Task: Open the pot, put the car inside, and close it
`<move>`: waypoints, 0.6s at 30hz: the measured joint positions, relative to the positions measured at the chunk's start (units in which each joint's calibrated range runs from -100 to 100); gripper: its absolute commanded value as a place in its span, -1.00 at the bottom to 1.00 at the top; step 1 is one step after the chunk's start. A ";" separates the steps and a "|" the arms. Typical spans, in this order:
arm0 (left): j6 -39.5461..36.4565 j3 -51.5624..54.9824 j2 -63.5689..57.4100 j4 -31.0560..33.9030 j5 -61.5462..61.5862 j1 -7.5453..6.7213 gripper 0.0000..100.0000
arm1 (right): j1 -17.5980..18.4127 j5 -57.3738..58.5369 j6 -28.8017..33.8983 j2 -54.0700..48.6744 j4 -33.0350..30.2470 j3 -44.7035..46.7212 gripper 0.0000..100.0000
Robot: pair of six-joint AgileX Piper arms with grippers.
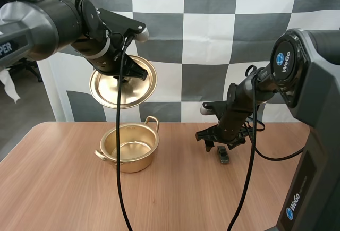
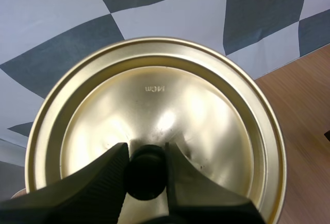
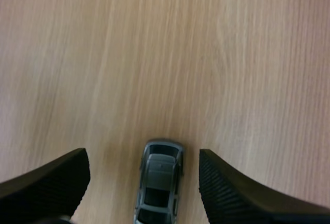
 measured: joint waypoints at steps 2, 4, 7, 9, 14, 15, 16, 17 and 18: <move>0.00 0.00 0.00 0.00 0.00 0.00 -1.00 | 0.00 0.00 0.00 0.00 0.00 0.00 1.00; 0.00 0.00 0.00 0.00 0.00 0.00 -1.00 | 0.00 0.00 0.00 0.00 0.00 0.00 1.00; 0.00 0.00 0.00 0.00 0.00 0.00 -1.00 | -0.37 0.00 0.10 0.00 -0.16 0.00 1.00; 0.00 0.00 0.00 0.00 0.00 0.00 -1.00 | -0.90 0.00 0.14 0.00 0.01 0.00 1.00; 0.00 0.00 0.00 0.00 0.00 0.00 -1.00 | -1.14 0.17 0.14 0.00 0.12 0.00 1.00; 0.00 0.00 0.00 0.00 0.00 0.00 -1.00 | -1.14 0.17 0.14 0.00 0.12 0.00 1.00; 0.00 0.00 0.00 0.00 0.00 0.00 -1.00 | -1.14 0.17 0.14 0.25 -0.07 0.00 1.00; 0.00 0.00 0.00 0.00 0.00 0.00 -1.00 | -1.14 0.17 0.14 0.60 -0.36 0.00 1.00; 0.00 0.00 0.00 0.00 0.00 0.00 -1.00 | -1.14 0.17 0.14 1.21 -0.47 0.00 1.00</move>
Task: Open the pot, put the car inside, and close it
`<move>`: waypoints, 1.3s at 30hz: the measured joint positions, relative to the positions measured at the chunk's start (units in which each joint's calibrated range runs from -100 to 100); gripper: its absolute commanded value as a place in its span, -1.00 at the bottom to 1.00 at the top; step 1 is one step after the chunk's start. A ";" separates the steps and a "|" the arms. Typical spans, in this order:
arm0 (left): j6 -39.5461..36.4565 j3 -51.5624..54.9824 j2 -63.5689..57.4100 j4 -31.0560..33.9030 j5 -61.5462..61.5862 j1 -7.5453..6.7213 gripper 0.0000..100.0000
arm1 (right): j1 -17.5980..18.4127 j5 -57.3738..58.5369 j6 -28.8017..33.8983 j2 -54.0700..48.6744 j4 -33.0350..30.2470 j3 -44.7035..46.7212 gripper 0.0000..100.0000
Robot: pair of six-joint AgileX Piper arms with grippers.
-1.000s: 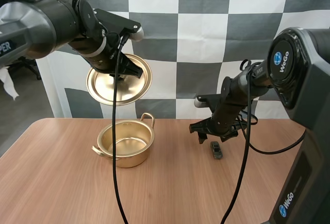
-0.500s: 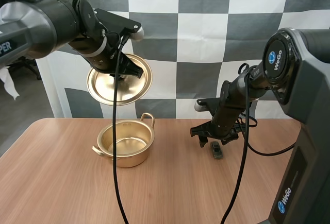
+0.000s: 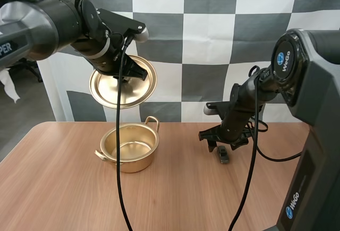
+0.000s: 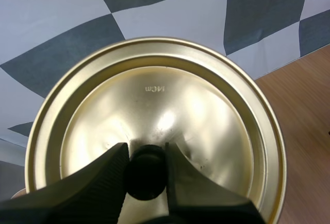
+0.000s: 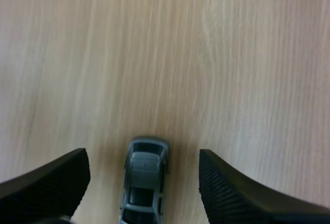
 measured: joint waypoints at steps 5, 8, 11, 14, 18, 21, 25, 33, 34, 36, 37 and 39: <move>0.00 -0.12 -0.35 0.00 0.00 0.00 -1.00 | 0.00 0.00 0.00 0.78 0.00 0.00 1.00; 0.00 -0.72 -0.62 0.00 0.24 0.00 -1.00 | 0.00 0.00 0.00 0.78 0.00 0.00 1.00; 0.00 -1.64 -0.79 0.00 0.50 0.00 -1.00 | 0.00 0.21 0.00 0.78 0.00 0.28 0.41; -0.63 -3.31 -0.79 0.00 2.22 0.00 -1.00 | 0.00 0.16 0.15 0.78 0.00 0.89 -0.68; -0.99 -6.54 -0.91 0.00 5.76 0.00 -1.00 | 0.00 0.88 0.26 0.78 -0.47 0.89 -1.00; -0.99 -8.59 -2.37 0.41 7.55 0.00 -1.00 | 0.00 0.27 0.26 0.49 -0.33 0.61 -1.00; -1.20 -12.00 -5.64 2.84 9.59 0.00 -1.00 | 0.63 -0.38 -0.33 -2.19 0.70 -1.12 -1.00; -2.27 -22.03 -15.85 7.67 11.19 0.00 -1.00 | 6.47 5.71 -3.79 -12.78 0.75 -8.12 -1.00; -2.27 -23.58 -17.21 7.77 11.90 0.00 -1.00 | 7.63 6.26 -3.79 -14.27 0.49 -8.68 -1.00; -2.27 -26.54 -19.47 8.10 13.15 0.00 -1.00 | 9.73 6.73 -3.91 -16.76 0.49 -9.19 -1.00; -2.27 -28.25 -20.70 8.27 13.18 0.00 -1.00 | 10.92 7.12 -3.91 -17.93 0.40 -9.19 -1.00; -2.15 -31.97 -23.02 8.74 12.99 0.00 -1.00 | 13.30 7.12 -3.91 -19.43 0.40 -9.19 -1.00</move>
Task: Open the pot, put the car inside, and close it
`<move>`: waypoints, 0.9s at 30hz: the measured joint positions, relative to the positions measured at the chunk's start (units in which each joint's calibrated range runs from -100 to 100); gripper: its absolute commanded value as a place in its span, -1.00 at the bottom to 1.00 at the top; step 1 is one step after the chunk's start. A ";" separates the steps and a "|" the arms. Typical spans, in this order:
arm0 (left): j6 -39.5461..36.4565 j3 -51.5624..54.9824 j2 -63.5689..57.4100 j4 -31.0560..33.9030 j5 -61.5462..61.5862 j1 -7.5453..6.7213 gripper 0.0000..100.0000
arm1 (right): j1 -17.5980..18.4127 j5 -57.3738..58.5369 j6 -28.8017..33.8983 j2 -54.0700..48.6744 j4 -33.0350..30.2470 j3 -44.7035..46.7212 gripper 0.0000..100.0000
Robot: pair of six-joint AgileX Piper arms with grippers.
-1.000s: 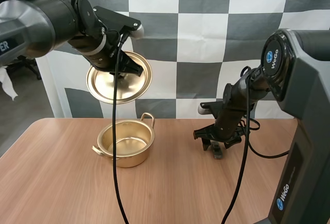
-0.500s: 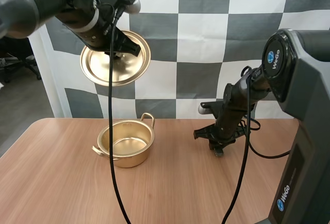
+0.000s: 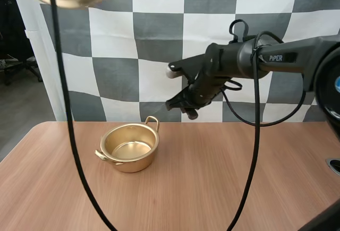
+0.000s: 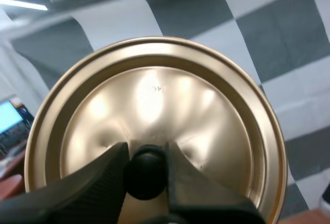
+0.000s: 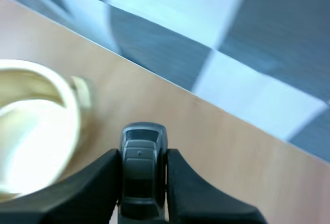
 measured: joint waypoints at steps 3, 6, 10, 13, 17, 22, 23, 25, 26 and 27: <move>0.13 -4.89 -1.98 0.00 -0.35 0.00 -1.00 | 2.62 0.20 0.69 -0.52 0.47 -0.32 -1.00; 0.13 -6.69 -2.39 0.00 -0.35 0.00 -1.00 | 4.04 -0.04 1.28 -0.52 0.47 -0.40 -1.00; -1.56 -16.13 -2.56 0.00 2.02 0.00 -1.00 | 10.76 -4.27 1.89 -0.22 0.25 -0.40 -1.00; -2.29 -18.08 -2.56 0.00 4.02 0.00 -1.00 | 12.70 -6.15 1.89 1.08 0.39 -0.50 -1.00; -2.29 -18.08 -2.56 -0.10 5.02 0.00 -1.00 | 13.00 -9.44 1.89 3.87 0.49 -0.50 -1.00; -2.29 -18.08 -2.56 -0.10 5.18 0.00 -1.00 | 13.00 -12.70 1.66 7.77 0.49 -0.50 -1.00; -2.29 -18.08 -2.56 -0.10 5.39 0.00 -1.00 | 13.00 -13.60 1.63 9.07 0.49 -0.50 -1.00; -2.29 -18.08 -2.56 -0.10 5.39 0.00 -1.00 | 13.00 -14.85 1.15 11.30 0.38 -0.50 -1.00; -2.29 -18.08 -2.56 -0.10 5.39 0.00 -1.00 | 13.00 -15.42 1.15 12.53 0.20 -0.50 -1.00; -2.29 -18.08 -2.56 -0.10 5.39 0.00 -1.00 | 13.00 -16.20 1.15 13.78 -0.27 -0.50 -1.00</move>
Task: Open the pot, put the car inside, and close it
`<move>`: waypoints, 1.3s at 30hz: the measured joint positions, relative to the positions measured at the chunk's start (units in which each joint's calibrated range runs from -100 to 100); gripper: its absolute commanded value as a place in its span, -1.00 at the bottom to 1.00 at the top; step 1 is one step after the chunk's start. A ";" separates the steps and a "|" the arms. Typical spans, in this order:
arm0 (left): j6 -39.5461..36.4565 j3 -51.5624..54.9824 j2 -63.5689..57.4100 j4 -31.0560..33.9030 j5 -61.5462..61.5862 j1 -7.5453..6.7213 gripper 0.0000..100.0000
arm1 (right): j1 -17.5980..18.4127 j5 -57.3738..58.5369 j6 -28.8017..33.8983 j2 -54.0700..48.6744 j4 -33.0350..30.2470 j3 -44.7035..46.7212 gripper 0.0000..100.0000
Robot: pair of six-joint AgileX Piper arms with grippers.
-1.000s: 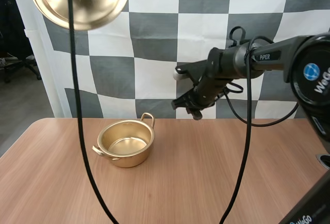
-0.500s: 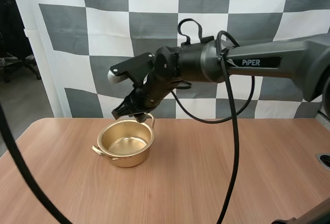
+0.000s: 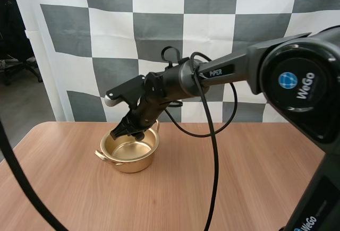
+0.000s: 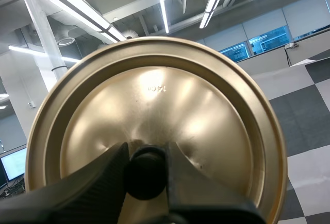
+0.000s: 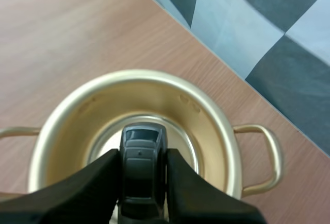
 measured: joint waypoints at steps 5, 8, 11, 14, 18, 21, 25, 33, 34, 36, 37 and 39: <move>0.00 0.00 0.00 0.00 0.00 0.00 -1.00 | 0.00 -2.39 -0.31 5.27 0.00 -1.18 -1.00; 0.00 0.00 0.00 0.00 0.00 0.00 -1.00 | 0.00 0.16 -0.31 7.86 0.00 -3.47 -1.00; 0.00 0.00 0.00 0.00 0.13 0.00 -1.00 | 0.00 1.25 -0.31 10.00 0.29 -5.18 -1.00; 0.00 0.00 0.00 0.00 0.80 0.00 -1.00 | 0.00 0.56 -0.44 11.38 0.29 -5.68 -1.00; 0.00 0.00 0.00 0.00 1.47 0.00 -1.00 | 0.00 -0.05 -0.69 13.32 0.29 -5.84 -1.00; 0.00 0.00 0.00 0.00 1.47 0.00 -1.00 | 0.00 -0.24 -0.69 13.98 0.29 -5.97 -1.00; 0.00 0.00 0.00 0.00 1.47 0.00 -1.00 | 0.00 -0.61 -0.69 14.27 0.29 -5.97 -1.00; 0.00 0.00 0.00 0.00 1.84 0.00 -1.00 | 0.00 -0.06 -0.69 16.05 0.64 -6.00 0.59; 0.00 0.00 0.00 0.00 1.84 0.00 -1.00 | 0.00 -0.70 -0.69 16.05 0.76 -6.00 0.81; 0.00 0.00 0.00 0.00 1.84 0.00 -1.00 | 0.10 -1.08 -0.69 15.88 0.76 -6.13 0.94; 0.00 0.00 0.00 0.00 1.84 0.00 -1.00 | 0.10 -0.80 -0.69 15.81 0.76 -6.28 0.94; 0.00 0.00 0.00 0.00 1.84 0.00 -1.00 | 0.10 -0.58 -0.69 15.15 0.76 -6.94 0.94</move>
